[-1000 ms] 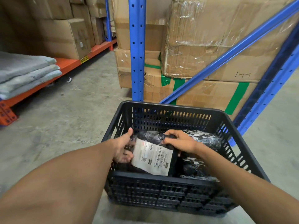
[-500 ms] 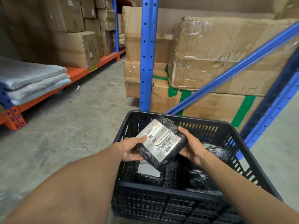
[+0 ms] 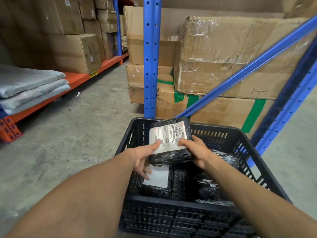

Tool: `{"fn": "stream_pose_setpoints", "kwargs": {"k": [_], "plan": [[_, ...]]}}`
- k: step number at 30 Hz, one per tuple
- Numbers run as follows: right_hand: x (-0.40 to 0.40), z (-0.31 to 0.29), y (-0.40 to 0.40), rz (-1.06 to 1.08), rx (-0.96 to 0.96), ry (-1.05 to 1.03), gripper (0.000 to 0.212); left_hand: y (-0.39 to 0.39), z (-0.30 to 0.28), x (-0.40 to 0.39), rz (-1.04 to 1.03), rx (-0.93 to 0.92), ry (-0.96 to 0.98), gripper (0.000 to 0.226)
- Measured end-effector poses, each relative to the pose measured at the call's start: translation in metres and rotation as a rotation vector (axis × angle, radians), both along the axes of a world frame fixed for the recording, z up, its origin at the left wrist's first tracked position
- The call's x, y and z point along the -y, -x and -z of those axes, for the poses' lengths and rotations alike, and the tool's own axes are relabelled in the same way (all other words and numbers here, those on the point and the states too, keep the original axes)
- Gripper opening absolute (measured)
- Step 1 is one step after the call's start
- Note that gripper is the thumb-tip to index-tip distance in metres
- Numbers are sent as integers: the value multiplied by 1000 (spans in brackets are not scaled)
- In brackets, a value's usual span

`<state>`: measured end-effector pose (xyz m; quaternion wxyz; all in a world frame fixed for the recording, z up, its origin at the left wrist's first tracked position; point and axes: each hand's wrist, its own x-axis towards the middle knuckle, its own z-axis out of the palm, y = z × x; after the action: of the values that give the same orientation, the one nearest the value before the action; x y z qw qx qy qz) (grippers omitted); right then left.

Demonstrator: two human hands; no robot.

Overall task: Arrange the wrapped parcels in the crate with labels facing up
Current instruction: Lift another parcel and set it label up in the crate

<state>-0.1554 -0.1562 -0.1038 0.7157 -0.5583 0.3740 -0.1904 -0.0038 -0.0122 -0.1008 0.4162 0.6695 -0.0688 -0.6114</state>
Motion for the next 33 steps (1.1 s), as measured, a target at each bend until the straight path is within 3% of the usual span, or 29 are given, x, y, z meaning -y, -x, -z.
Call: {"fn": "stream_pose_setpoints", "kwargs": {"k": [3,6,9,11,14,19,22,25,30,33], "plan": [[16,-10,6,-180,-156,22,25,-6,-8,8,-185,125,154,92],[25,-10,5,-256,-193,-74,35,-12,-2,11,-133,177,138,73],[17,-6,-6,-140,-156,-110,30,-14,21,6,-172,80,61,41],[13,6,-13,22,-95,-144,30,-14,30,4,-278,29,16,34],[-3,35,-24,42,-139,-168,50,-12,33,8,-377,46,-34,33],[-17,71,-39,-23,-247,-199,90,-15,56,21,-343,108,-170,37],[-14,78,-41,-95,-290,-167,89,-14,74,26,-281,215,-303,31],[-13,91,-40,-124,-338,-134,87,-12,84,30,-197,284,-398,41],[-8,104,-38,-305,-415,-57,109,-6,92,35,-83,293,-422,51],[-3,98,-35,-404,-578,88,111,-2,92,39,-82,379,-393,53]]}}
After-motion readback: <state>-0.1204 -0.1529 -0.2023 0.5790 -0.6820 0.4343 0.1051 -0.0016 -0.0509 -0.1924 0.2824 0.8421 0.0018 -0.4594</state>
